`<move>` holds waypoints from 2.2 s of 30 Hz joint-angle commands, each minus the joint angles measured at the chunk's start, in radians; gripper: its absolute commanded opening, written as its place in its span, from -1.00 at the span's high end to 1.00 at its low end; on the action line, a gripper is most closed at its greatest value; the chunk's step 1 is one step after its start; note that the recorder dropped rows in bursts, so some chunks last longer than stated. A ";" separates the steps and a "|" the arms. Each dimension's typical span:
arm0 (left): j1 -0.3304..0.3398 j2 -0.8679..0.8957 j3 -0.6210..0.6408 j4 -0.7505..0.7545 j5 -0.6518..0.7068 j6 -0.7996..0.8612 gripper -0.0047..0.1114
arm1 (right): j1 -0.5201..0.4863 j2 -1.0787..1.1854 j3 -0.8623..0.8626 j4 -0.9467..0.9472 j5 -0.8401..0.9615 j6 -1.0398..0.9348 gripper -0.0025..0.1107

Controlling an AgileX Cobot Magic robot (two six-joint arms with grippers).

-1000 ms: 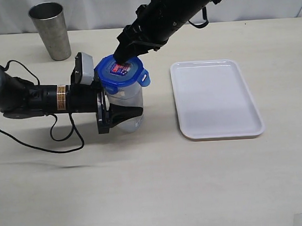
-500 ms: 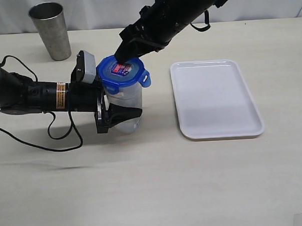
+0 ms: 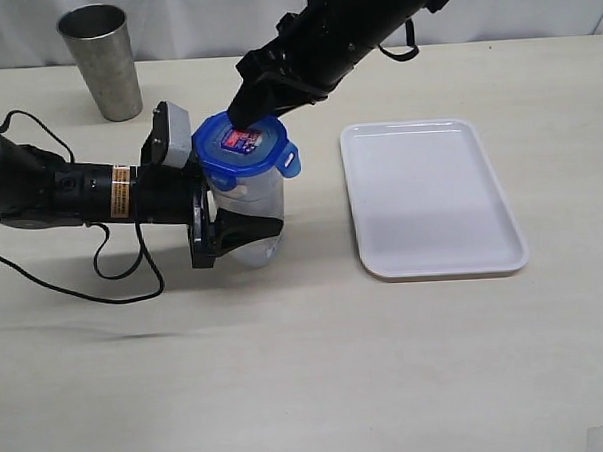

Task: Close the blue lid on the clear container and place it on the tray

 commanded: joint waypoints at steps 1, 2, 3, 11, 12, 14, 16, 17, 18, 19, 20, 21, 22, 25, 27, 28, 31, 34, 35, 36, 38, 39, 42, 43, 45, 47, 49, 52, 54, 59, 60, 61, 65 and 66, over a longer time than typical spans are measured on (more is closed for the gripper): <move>-0.001 -0.022 -0.009 -0.058 0.015 0.009 0.92 | 0.032 0.090 -0.042 -0.341 0.143 -0.010 0.10; -0.001 -0.022 -0.009 -0.058 0.020 0.009 0.92 | 0.032 0.083 -0.076 -0.341 0.143 -0.008 0.02; -0.001 -0.022 -0.009 -0.060 0.022 0.009 0.92 | 0.032 0.074 -0.102 -0.341 0.143 0.003 -0.02; -0.001 -0.022 -0.009 -0.067 0.022 0.009 0.92 | 0.032 -0.041 -0.240 -0.366 0.143 0.012 -0.06; -0.001 -0.022 -0.009 -0.067 0.022 0.009 0.92 | 0.034 -0.052 -0.249 -0.366 0.143 0.012 -0.06; -0.001 -0.022 -0.009 -0.069 0.022 0.009 0.92 | 0.034 -0.079 -0.254 -0.355 0.143 0.021 -0.06; -0.001 -0.022 -0.009 -0.073 0.022 0.009 0.92 | 0.036 -0.106 -0.254 -0.350 0.143 0.021 -0.06; -0.001 -0.022 -0.009 -0.075 0.022 0.009 0.92 | 0.036 -0.122 -0.254 -0.350 0.143 -0.005 -0.05; -0.001 -0.022 -0.009 -0.075 0.022 0.009 0.92 | 0.043 -0.137 -0.250 -0.352 0.143 -0.048 -0.05; -0.001 -0.022 -0.009 -0.075 0.022 0.009 0.92 | 0.050 -0.154 -0.242 -0.362 0.143 -0.076 -0.05; -0.001 -0.022 -0.009 -0.075 0.022 0.009 0.92 | 0.061 -0.176 -0.227 -0.376 0.143 -0.117 -0.05; -0.001 -0.022 -0.009 -0.073 0.022 0.009 0.92 | 0.080 -0.197 -0.211 -0.391 0.143 -0.163 -0.05; -0.001 -0.022 -0.009 -0.073 0.022 0.011 0.92 | 0.102 -0.217 -0.196 -0.411 0.143 -0.195 -0.05; -0.001 -0.022 -0.009 -0.067 0.022 0.013 0.92 | 0.183 -0.253 -0.160 -0.592 0.143 -0.290 -0.02; -0.001 -0.022 -0.009 -0.059 0.017 0.013 0.92 | 0.244 -0.264 -0.123 -0.735 0.143 -0.339 -0.02; -0.001 -0.022 -0.009 -0.059 0.015 0.013 0.92 | 0.265 -0.264 -0.107 -0.783 0.143 -0.348 -0.02; -0.001 -0.022 -0.009 -0.059 0.007 0.013 0.92 | 0.329 -0.264 -0.022 -0.911 0.143 -0.403 -0.02; -0.001 -0.022 -0.009 -0.057 0.000 0.013 0.92 | 0.372 -0.264 0.063 -1.034 0.102 -0.417 -0.02; -0.001 -0.022 -0.009 -0.055 0.000 0.013 0.92 | 0.380 -0.264 0.089 -1.072 0.076 -0.415 -0.02; -0.001 -0.022 -0.009 -0.055 0.000 0.013 0.92 | 0.386 -0.264 0.111 -1.102 0.051 -0.408 -0.02; -0.001 -0.022 -0.009 -0.055 0.000 0.013 0.92 | 0.386 -0.264 0.140 -1.120 -0.001 -0.406 -0.02; -0.001 -0.022 -0.009 -0.055 0.000 0.013 0.92 | 0.386 -0.264 0.152 -1.120 -0.033 -0.395 -0.02; -0.001 -0.022 -0.009 -0.055 0.000 0.013 0.92 | 0.386 -0.264 0.161 -1.139 -0.089 -0.381 0.02; -0.001 -0.022 -0.009 -0.055 0.000 0.015 0.92 | 0.386 -0.264 0.161 -1.144 -0.106 -0.381 0.05; -0.001 -0.022 -0.009 -0.055 0.000 0.017 0.92 | 0.386 -0.268 0.161 -1.147 -0.117 -0.381 0.10; -0.001 -0.022 -0.009 -0.057 0.000 0.017 0.92 | 0.386 -0.268 0.161 -1.125 -0.117 -0.381 0.10; -0.001 -0.022 -0.009 -0.059 0.000 0.019 0.92 | 0.386 -0.265 0.161 -1.080 -0.119 -0.392 0.10; -0.001 -0.022 -0.009 -0.059 0.000 0.019 0.92 | 0.386 -0.257 0.161 -1.060 -0.143 -0.394 0.13; -0.001 -0.022 -0.009 -0.059 -0.009 0.020 0.92 | 0.386 -0.248 0.161 -1.060 -0.141 -0.384 0.21; -0.001 -0.022 -0.009 -0.057 -0.030 0.020 0.92 | 0.386 -0.237 0.161 -0.946 -0.203 -0.380 0.22; -0.001 -0.022 -0.009 -0.053 -0.034 0.020 0.92 | 0.386 -0.230 0.161 -0.930 -0.216 -0.388 0.23; -0.001 -0.022 -0.009 -0.053 -0.034 0.020 0.92 | 0.386 -0.228 0.161 -0.930 -0.217 -0.388 0.25; -0.001 -0.022 -0.009 -0.050 -0.060 0.020 0.92 | 0.386 -0.198 0.161 -0.930 -0.217 -0.379 0.34; -0.001 -0.022 -0.009 -0.051 -0.064 0.020 0.92 | 0.386 -0.188 0.161 -0.926 -0.234 -0.347 0.34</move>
